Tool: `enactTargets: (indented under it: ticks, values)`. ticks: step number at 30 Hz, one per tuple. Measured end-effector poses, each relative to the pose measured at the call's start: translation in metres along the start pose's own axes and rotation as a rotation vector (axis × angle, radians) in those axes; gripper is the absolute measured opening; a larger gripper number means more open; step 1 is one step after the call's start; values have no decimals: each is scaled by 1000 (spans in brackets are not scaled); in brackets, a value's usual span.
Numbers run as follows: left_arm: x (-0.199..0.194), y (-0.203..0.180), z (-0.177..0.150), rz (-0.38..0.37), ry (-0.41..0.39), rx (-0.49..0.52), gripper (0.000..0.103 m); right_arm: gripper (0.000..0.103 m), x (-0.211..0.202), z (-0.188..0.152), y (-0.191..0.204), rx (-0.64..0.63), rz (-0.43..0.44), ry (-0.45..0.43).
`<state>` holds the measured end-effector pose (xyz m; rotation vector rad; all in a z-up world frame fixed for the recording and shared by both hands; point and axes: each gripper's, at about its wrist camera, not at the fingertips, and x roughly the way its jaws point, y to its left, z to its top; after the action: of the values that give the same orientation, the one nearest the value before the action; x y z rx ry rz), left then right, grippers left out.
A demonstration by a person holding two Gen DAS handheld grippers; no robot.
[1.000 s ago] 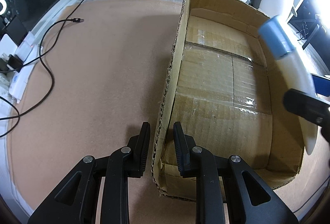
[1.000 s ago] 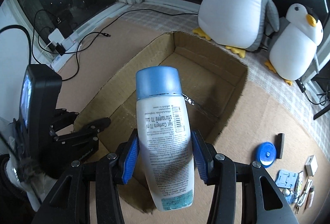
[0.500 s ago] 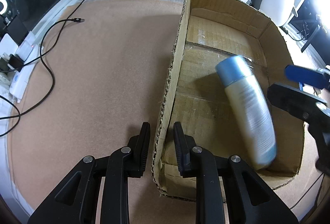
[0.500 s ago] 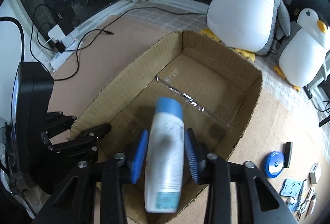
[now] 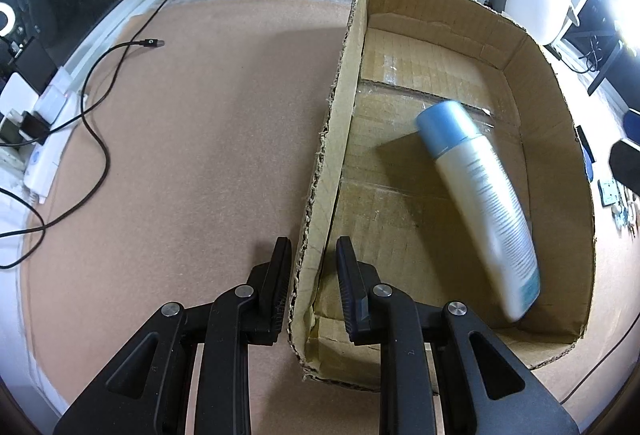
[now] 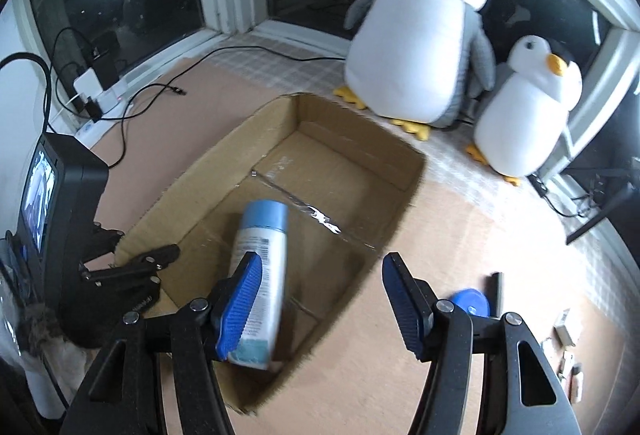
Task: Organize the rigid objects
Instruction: 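Move the right gripper back to the small blue eye-drop bottle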
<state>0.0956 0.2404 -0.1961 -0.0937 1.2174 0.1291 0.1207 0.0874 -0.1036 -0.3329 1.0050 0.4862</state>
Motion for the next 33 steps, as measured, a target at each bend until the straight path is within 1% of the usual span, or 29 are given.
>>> enactTargets:
  ticks: [9, 15, 21, 30, 33]
  values:
    - [0, -4, 1, 21, 4, 13, 20, 59, -18, -15, -32, 47, -38, -17]
    - [0, -4, 2, 30, 6, 15, 20, 59, -26, -32, -59, 95, -52, -16]
    - [0, -7, 2, 41, 9, 23, 20, 59, -35, -61, -108, 205, -70, -1]
    - [0, -9, 3, 50, 7, 21, 20, 59, -49, -123, -204, 405, -130, 23]
    - [0, -10, 2, 55, 7, 19, 20, 59, -48, -138, -224, 437, -139, 39]
